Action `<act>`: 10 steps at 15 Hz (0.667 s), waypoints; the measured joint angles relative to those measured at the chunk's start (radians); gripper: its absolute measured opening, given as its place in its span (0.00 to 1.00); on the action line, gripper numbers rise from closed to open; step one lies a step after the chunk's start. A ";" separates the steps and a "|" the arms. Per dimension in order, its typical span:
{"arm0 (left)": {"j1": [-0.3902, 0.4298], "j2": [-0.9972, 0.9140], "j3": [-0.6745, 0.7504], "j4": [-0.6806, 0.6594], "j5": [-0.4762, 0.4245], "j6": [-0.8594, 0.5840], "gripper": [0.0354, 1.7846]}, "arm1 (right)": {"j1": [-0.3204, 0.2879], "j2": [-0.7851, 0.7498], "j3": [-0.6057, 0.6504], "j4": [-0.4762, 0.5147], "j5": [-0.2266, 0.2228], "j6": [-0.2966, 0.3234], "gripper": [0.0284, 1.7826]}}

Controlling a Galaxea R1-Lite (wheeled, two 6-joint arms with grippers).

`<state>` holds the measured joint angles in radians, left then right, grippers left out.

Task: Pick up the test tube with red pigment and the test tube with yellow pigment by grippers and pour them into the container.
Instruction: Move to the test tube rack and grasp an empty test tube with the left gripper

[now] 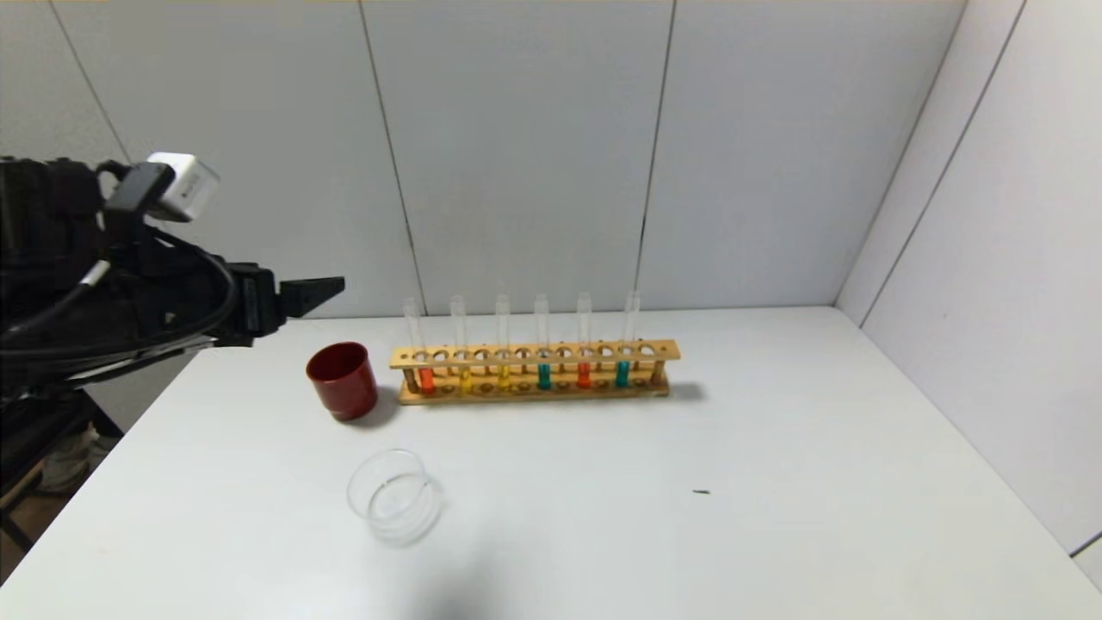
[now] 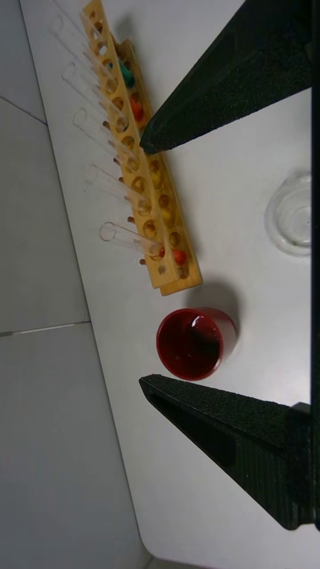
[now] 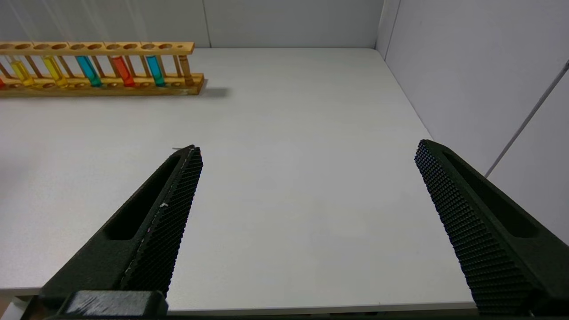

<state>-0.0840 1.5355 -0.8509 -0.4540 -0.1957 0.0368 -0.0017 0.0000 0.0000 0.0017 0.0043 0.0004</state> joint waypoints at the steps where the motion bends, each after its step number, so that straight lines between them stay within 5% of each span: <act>1: -0.006 0.053 0.002 -0.059 -0.003 -0.005 0.98 | 0.000 0.000 0.000 0.000 0.000 0.000 0.98; 10: -0.065 0.333 -0.027 -0.263 -0.006 -0.053 0.98 | 0.000 0.000 0.000 0.000 0.000 0.000 0.98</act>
<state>-0.1489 1.8689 -0.8783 -0.7172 -0.2019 -0.0157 -0.0017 0.0000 0.0000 0.0017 0.0043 0.0000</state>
